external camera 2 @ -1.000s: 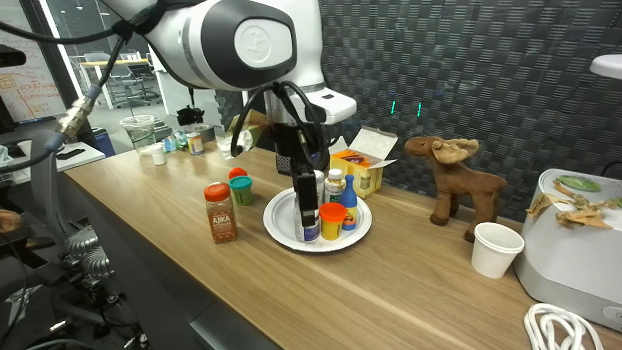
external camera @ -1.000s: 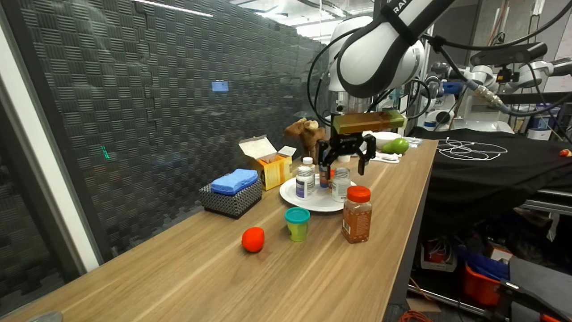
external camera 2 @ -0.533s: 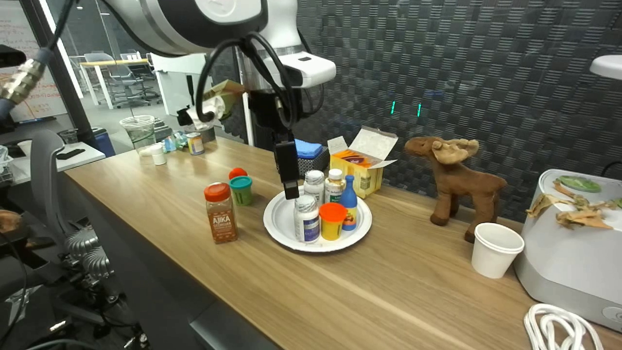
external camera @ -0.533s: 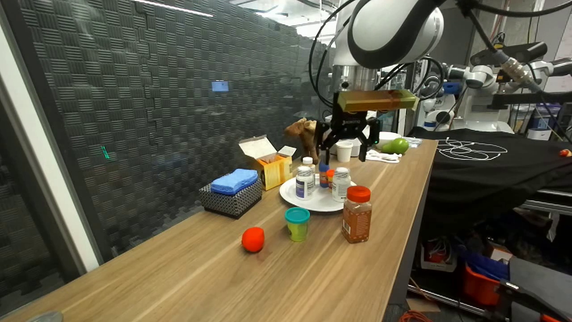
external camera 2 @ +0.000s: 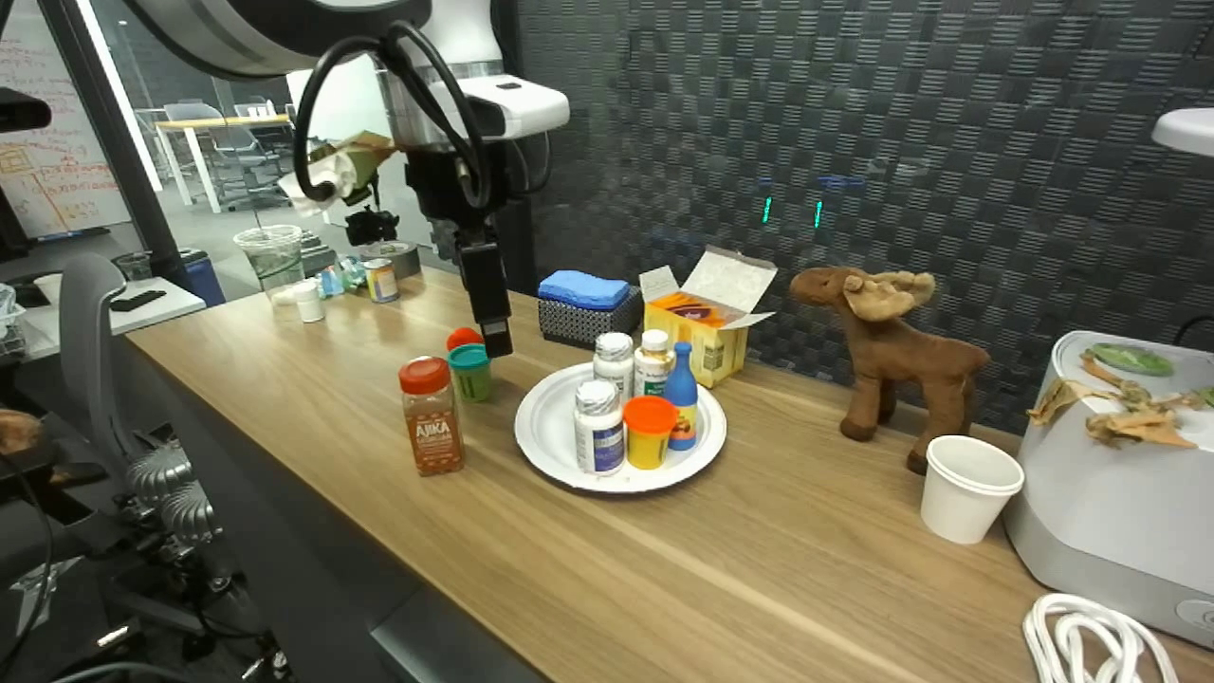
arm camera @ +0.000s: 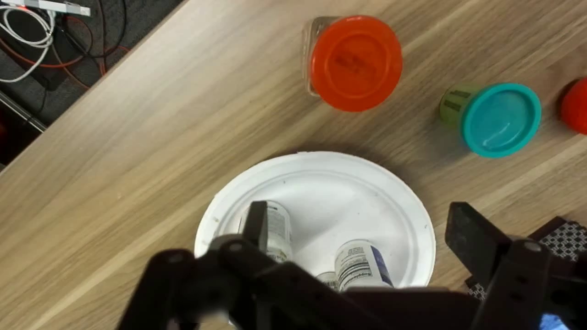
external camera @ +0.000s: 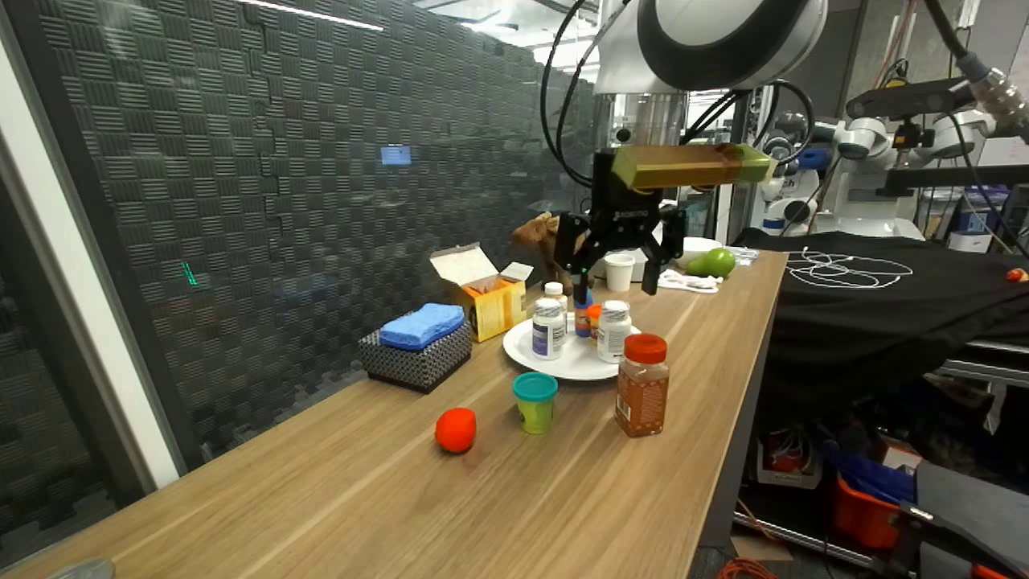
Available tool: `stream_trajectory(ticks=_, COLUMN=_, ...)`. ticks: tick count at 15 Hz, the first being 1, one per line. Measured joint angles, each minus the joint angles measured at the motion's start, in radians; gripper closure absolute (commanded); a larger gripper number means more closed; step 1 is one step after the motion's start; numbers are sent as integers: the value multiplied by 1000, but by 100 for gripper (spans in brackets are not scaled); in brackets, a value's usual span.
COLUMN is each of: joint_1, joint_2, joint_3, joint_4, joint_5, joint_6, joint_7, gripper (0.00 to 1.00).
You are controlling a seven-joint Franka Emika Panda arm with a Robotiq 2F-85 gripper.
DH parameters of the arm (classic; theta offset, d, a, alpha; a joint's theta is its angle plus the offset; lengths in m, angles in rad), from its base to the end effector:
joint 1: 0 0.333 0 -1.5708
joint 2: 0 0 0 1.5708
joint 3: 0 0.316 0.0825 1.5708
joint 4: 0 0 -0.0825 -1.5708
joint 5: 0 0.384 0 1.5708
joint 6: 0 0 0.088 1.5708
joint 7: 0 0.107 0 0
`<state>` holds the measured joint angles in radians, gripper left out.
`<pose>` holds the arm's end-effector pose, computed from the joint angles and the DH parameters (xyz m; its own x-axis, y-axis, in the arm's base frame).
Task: Pick up all the objects surrounding the white plate and arrange them on the plate
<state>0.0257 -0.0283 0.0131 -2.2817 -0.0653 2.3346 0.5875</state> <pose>0.5196 0.0191 0.3735 0.8710 -0.4821 0.0948 -0.4841 -0.8750 -0.0019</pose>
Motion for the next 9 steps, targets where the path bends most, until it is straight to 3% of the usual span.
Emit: stream_trajectory(ticks=9, joint_1=3, joint_2=-6, joint_3=22, joint_4=-41, joint_5=54, joint_6=-37, joint_7=-34, gripper=0)
